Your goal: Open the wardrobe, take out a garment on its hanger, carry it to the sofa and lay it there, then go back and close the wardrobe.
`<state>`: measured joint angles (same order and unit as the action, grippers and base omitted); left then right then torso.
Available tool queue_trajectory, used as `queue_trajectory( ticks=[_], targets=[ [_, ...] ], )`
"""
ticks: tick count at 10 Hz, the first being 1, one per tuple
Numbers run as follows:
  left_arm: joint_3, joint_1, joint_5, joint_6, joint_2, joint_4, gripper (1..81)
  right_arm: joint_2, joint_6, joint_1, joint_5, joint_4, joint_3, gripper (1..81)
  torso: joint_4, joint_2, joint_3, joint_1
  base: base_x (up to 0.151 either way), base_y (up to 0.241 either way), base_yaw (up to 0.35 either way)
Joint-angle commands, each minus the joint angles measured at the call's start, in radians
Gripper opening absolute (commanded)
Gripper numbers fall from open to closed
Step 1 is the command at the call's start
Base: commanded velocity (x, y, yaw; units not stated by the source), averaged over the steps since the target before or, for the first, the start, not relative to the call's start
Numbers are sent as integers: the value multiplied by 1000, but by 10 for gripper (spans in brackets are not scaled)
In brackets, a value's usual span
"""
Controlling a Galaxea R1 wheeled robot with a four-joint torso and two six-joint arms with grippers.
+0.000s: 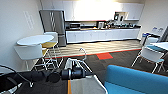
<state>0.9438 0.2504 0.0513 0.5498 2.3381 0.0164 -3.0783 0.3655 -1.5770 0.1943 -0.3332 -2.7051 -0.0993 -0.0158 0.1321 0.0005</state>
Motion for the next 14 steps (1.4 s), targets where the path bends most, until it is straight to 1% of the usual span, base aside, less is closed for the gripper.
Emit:
queue_trajectory(
  ticks=[1,14],
  targets=[
    [-36,-148,-31,-22,-5,-33,10,-9,-7,24,-44,2,4,811,0,0,0,0,0,0,-249],
    [-43,-131,-37,-24,-23,-42,10,-10,-5,19,-42,3,4,811,0,0,0,0,0,0,-257]
  ],
)
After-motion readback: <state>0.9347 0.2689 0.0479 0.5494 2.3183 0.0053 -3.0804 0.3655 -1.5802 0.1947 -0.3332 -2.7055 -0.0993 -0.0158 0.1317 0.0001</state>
